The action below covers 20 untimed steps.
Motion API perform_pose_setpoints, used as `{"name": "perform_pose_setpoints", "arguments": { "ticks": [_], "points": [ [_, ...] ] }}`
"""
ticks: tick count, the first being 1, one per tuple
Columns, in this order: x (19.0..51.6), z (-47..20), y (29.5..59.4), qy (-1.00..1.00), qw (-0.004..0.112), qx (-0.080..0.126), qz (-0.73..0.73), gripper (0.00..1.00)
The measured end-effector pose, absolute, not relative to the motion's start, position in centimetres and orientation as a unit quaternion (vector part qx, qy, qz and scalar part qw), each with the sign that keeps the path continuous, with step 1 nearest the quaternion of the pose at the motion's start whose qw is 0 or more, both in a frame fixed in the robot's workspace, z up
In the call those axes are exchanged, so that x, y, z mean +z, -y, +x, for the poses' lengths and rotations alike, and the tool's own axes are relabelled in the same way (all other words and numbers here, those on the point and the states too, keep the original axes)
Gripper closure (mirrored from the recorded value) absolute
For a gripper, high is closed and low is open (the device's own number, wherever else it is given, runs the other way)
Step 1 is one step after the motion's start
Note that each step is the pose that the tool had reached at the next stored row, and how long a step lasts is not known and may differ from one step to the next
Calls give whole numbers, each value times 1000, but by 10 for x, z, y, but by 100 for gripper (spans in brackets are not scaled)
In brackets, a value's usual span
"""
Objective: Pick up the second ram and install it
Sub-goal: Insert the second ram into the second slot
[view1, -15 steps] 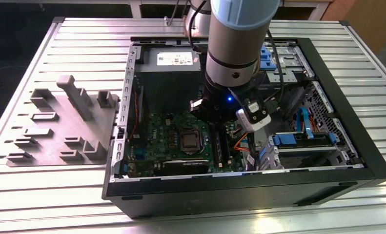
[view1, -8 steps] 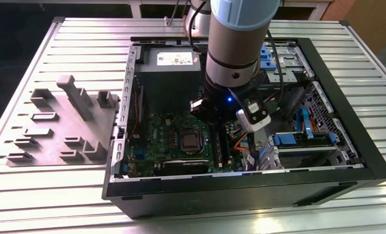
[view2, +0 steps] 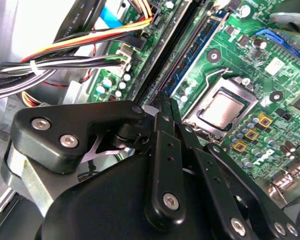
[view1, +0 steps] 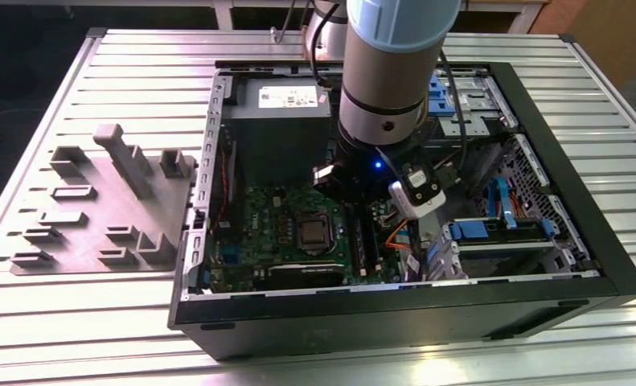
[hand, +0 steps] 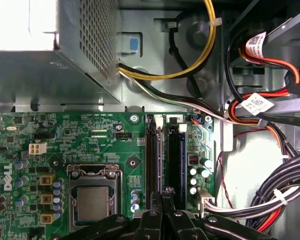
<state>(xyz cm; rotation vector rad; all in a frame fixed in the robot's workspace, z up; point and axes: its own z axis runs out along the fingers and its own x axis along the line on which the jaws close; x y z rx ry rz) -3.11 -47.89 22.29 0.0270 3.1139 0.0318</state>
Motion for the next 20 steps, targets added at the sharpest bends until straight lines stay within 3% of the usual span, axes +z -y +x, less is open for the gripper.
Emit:
{"name": "perform_pose_setpoints", "arguments": {
  "ticks": [20],
  "points": [
    [218, -31, 479, -1000, 14, 10, 9, 89]
  ]
}}
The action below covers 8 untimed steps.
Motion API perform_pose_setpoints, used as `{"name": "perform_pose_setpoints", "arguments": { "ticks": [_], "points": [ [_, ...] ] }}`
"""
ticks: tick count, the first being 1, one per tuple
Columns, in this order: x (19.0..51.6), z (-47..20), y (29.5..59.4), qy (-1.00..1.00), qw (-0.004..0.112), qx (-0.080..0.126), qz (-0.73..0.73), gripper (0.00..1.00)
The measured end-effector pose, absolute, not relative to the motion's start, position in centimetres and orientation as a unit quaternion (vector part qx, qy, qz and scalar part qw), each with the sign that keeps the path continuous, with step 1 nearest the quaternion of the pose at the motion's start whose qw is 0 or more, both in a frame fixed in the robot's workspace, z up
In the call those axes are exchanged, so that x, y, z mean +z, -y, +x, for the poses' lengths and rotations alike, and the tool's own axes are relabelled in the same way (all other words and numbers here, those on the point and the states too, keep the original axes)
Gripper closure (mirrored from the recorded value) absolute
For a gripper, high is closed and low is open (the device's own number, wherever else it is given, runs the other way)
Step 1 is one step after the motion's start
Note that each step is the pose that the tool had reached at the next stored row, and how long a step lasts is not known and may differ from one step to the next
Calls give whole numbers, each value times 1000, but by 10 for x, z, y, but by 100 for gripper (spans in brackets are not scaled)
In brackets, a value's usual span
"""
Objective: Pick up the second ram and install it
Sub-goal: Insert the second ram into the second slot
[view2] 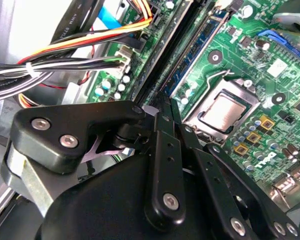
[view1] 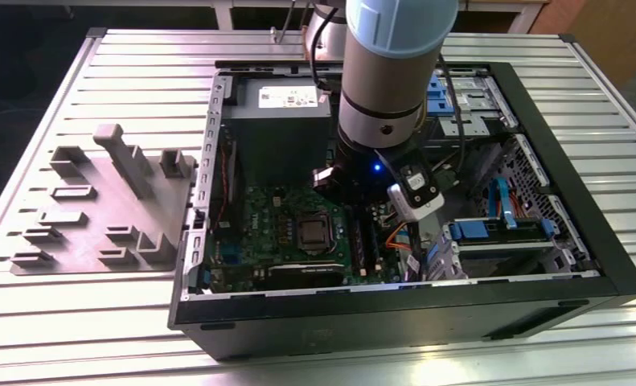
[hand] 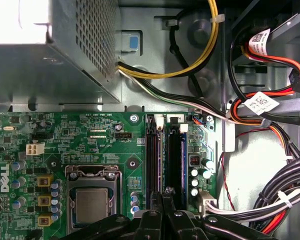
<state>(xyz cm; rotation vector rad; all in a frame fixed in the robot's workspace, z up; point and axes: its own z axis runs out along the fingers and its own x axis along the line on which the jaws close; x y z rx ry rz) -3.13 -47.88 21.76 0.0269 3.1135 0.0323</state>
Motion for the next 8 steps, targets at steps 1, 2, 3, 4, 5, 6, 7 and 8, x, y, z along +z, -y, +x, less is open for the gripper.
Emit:
{"name": "perform_pose_setpoints", "arguments": {
  "ticks": [1, 2, 3, 4, 5, 6, 7, 8],
  "points": [
    [216, -31, 479, -1000, 14, 10, 9, 89],
    [216, -31, 479, -1000, 14, 10, 9, 89],
    [216, -31, 479, -1000, 14, 10, 9, 89],
    [216, -31, 479, -1000, 14, 10, 9, 89],
    [216, -31, 479, -1000, 14, 10, 9, 89],
    [216, -31, 479, -1000, 14, 10, 9, 89],
    [216, -31, 479, -1000, 14, 10, 9, 89],
    [216, -31, 479, -1000, 14, 10, 9, 89]
  ]
}}
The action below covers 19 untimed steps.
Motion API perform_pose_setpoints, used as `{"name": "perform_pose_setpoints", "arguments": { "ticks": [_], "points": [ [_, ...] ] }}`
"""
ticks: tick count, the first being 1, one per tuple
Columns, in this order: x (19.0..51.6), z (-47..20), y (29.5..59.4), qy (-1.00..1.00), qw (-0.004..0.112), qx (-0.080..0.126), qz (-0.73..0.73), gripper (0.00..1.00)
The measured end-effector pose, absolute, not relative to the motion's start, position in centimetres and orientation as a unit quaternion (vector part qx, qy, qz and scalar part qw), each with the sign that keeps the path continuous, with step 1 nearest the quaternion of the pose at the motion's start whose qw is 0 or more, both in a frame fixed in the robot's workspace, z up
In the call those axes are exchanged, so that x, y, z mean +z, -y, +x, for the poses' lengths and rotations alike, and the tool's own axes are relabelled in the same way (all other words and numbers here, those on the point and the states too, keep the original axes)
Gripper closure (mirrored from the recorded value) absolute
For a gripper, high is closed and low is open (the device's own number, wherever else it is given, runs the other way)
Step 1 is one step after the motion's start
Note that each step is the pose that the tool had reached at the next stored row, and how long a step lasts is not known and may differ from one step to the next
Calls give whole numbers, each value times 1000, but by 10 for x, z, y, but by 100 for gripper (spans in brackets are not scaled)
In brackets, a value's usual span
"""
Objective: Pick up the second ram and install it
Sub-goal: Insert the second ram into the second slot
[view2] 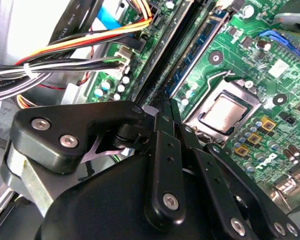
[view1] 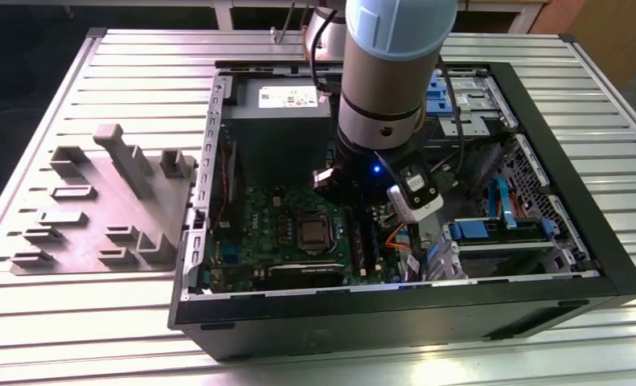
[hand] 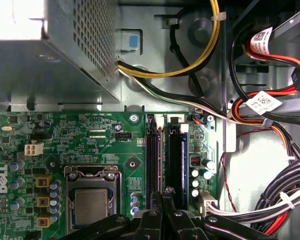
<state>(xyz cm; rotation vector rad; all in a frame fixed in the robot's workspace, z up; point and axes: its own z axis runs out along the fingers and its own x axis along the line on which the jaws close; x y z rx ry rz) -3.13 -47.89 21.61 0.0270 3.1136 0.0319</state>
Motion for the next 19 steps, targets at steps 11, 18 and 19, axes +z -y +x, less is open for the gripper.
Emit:
{"name": "perform_pose_setpoints", "arguments": {
  "ticks": [11, 18, 19],
  "points": [
    [215, -31, 479, -1000, 14, 10, 9, 87],
    [217, -31, 479, -1000, 14, 10, 9, 81],
    [220, -31, 479, -1000, 14, 10, 9, 81]
  ]
}}
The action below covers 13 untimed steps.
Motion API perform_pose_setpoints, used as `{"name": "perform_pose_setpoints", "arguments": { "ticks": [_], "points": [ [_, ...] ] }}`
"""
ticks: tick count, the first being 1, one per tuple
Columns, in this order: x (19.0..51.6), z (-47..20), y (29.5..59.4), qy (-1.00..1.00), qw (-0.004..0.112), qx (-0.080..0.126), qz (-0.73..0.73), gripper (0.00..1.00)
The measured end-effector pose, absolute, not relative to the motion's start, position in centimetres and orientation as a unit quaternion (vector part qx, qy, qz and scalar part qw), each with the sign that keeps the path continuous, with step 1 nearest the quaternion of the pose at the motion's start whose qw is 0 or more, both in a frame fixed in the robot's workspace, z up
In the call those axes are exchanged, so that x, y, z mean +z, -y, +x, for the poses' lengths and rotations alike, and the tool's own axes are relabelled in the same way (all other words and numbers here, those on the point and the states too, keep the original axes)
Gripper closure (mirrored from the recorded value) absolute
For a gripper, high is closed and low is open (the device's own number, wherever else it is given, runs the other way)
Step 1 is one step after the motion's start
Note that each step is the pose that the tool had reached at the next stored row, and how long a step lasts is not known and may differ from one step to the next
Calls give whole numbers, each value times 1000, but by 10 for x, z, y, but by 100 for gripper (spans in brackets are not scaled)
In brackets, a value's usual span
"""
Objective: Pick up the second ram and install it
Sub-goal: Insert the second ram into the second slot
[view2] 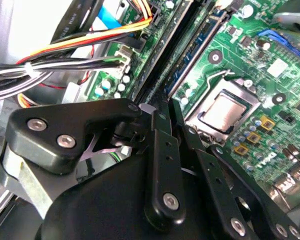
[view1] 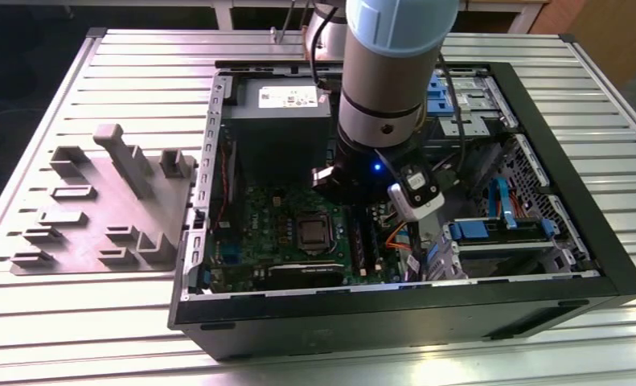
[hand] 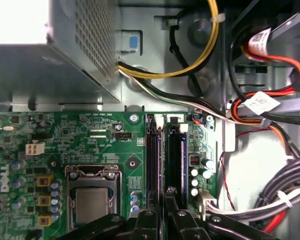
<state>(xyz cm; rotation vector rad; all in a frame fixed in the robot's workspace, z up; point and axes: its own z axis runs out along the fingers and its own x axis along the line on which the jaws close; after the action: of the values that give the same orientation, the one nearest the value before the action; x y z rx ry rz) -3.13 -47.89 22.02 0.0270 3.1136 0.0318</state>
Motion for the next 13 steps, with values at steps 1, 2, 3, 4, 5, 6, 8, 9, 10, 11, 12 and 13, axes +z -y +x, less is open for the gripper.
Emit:
{"name": "perform_pose_setpoints", "arguments": {
  "ticks": [1, 2, 3, 4, 5, 6, 8, 9, 10, 11, 12, 13],
  "points": [
    [224, -31, 479, -1000, 14, 10, 9, 81],
    [228, -31, 479, -1000, 14, 10, 9, 81],
    [232, -31, 479, -1000, 14, 10, 9, 81],
    [235, -31, 479, -1000, 14, 10, 9, 81],
    [239, -31, 479, -1000, 14, 10, 9, 81],
    [241, -31, 479, -1000, 14, 10, 9, 81],
    [246, -31, 479, -1000, 14, 10, 9, 81],
    [247, -31, 479, -1000, 14, 10, 9, 81],
    [248, -31, 479, -1000, 14, 10, 9, 81],
    [248, -31, 479, -1000, 14, 10, 9, 81],
    [248, -31, 479, -1000, 14, 10, 9, 81],
    [248, -31, 479, -1000, 14, 10, 9, 81]
  ]
}}
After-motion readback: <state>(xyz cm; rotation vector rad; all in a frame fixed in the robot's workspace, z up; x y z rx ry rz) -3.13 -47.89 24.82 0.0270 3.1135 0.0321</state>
